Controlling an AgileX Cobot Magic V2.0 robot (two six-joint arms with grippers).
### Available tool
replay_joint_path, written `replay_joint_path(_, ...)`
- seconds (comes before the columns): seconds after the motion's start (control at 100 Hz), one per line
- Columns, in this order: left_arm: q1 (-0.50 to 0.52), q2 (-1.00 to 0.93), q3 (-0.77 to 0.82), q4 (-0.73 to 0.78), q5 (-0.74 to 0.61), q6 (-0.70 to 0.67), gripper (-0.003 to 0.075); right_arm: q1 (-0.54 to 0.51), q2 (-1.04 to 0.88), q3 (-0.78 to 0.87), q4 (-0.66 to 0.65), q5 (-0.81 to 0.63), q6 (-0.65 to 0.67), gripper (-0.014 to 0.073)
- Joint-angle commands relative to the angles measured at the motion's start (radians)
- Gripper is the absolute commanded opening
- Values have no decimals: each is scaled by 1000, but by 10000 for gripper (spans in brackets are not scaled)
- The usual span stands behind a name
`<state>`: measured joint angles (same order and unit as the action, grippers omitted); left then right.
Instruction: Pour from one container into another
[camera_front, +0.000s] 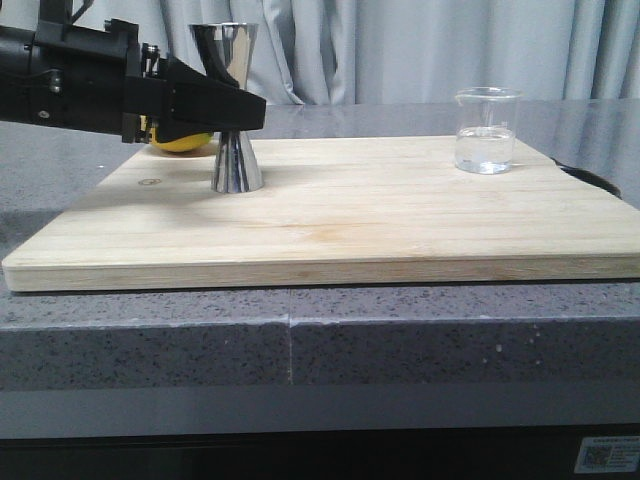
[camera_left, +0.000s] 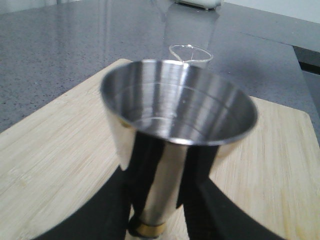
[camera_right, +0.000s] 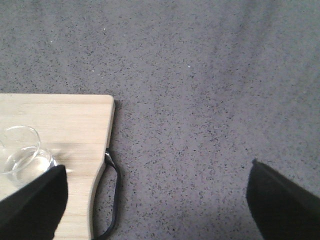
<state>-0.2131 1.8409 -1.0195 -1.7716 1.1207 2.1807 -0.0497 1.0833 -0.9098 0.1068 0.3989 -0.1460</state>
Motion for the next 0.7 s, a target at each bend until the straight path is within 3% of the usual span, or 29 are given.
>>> replay_joint_path(0.0,-9,-43,-27,-67,61,4,204,2,-15,-26,-4,-77,-10,655)
replay_joint_path(0.69,-9,-43,-27,-67,88,4,167,2,-15,-26,-4,-77,-10,655)
